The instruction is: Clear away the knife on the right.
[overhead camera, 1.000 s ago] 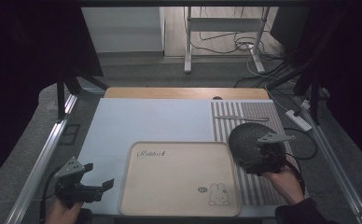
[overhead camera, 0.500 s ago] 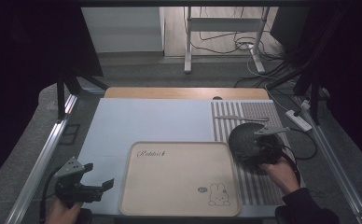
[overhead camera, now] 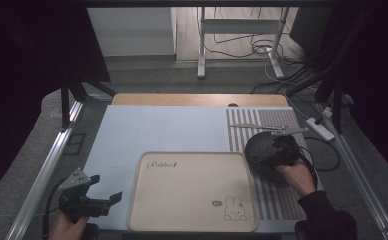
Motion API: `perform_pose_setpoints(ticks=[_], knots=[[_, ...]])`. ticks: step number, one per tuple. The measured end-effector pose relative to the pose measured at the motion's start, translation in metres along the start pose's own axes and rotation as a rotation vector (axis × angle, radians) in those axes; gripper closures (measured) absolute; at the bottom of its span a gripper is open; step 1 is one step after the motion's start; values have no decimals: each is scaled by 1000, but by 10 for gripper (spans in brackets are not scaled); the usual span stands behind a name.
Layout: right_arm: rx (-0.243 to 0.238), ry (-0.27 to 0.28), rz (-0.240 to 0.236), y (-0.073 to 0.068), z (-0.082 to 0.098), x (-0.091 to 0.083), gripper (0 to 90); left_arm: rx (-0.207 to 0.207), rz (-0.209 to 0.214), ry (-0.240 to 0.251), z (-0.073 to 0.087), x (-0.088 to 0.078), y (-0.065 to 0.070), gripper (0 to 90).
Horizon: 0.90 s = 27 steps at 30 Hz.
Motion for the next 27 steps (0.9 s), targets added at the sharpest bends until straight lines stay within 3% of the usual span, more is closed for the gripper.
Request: perform_pose_setpoints(ticks=[6,9,14,20,27], knots=[[17,-8,9,7,-6,4,0,0,1,-1,0,0,0,0],[20,6,-12,10,-14,9,0,-1,2,0,0,0,0,0],[24,3,0,17,-21,14,0,0,2,-1,0,0,0,0],[49,-3,-21,21,-26,21,0,1,5,1,0,0,0,0],[30,-65,7,33,-27,39,0,1,7,3,0,0,0,0]])
Point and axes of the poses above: each handheld gripper's, and its own axes: x roughly forward along the jaws, z roughly out of its underside, y roughly to its right, the point moved 10 cm from there along x, roughly forward along the jaws, and after that the axes turned 12 degrees about -y, right-handed, at the moved point
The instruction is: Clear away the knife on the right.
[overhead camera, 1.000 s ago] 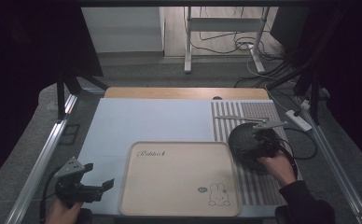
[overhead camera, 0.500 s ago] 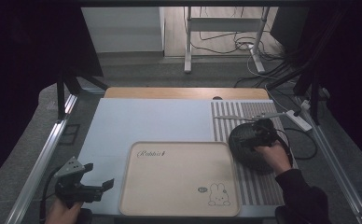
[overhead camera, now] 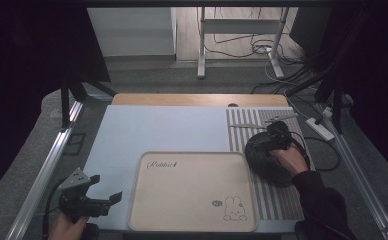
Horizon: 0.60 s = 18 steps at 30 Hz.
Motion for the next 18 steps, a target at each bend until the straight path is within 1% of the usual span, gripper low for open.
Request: perform_pose_setpoints(ticks=[3,4,9,10,14,16,17,18], knots=[[-9,-6,4,2,-2,4,0,0,-1,-2,0,0,0,0],[-30,-8,14,4,-5,7,0,-1,1,-2,0,0,0,0],[-60,-12,31,7,-11,12,0,-1,1,-1,0,0,0,0],[-62,-16,38,9,-13,14,0,-2,1,-1,0,0,0,0],[-49,-38,25,11,-18,26,0,-2,1,0,0,0,0,0],[-48,-43,17,11,-18,28,0,-1,1,0,0,0,0,0],[-48,-47,17,11,-19,31,0,-1,1,-1,0,0,0,0],[-48,-54,29,12,-21,35,0,-1,1,0,0,0,0,0]])
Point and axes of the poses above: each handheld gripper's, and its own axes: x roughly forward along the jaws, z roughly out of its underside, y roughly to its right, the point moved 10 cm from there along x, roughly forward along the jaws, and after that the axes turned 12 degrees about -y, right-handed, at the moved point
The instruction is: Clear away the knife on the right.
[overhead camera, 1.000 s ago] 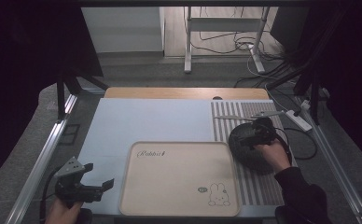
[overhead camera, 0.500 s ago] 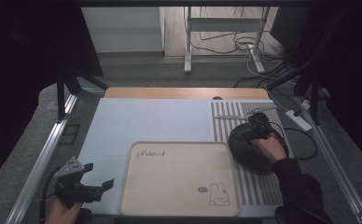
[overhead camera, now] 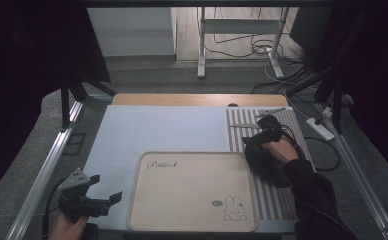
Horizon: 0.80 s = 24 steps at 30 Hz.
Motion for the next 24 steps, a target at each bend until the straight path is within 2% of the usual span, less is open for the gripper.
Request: perform_pose_setpoints(ticks=[5,7,15,16,18,22,23,24], knots=[[-26,-21,16,0,-3,6,0,1,1,0,0,0,0,0],[-27,-42,0,-1,-6,11,0,1,1,0,0,0,0,0],[-21,-74,-1,0,-15,25,1,0,1,-1,0,0,0,0],[-26,-72,7,1,-18,27,78,1,1,-3,0,0,0,0],[-29,-73,2,0,-19,28,111,1,0,-3,0,0,0,0],[-42,-90,-23,-3,-22,32,373,3,-1,-1,0,0,0,0],[-42,-90,-23,-3,-22,32,373,4,-2,0,0,0,0,0],[-49,-95,-27,-4,-23,33,435,6,-4,-1,0,0,1,0]])
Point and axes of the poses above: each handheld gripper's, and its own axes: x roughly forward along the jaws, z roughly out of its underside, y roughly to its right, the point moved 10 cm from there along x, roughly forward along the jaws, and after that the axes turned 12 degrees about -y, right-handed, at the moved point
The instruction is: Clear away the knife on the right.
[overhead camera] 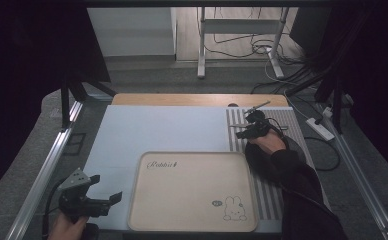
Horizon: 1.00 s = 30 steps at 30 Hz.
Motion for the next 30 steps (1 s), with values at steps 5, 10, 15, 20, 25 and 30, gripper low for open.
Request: perform_pose_setpoints(ticks=[5,10,15,20,25,30], knots=[[-22,-27,-25,1,-5,7,698,2,0,-2,0,0,0,0],[-34,-47,-48,5,-11,15,894,-2,2,-2,0,0,0,0],[-32,-88,-63,12,-12,26,896,-4,9,0,0,0,0,0],[-23,-76,-51,22,-22,32,896,-9,13,2,0,0,-1,0],[-11,-61,-19,32,-29,34,896,-7,13,2,0,0,0,0],[37,-42,-9,47,-36,37,897,-6,13,2,0,0,0,0]])
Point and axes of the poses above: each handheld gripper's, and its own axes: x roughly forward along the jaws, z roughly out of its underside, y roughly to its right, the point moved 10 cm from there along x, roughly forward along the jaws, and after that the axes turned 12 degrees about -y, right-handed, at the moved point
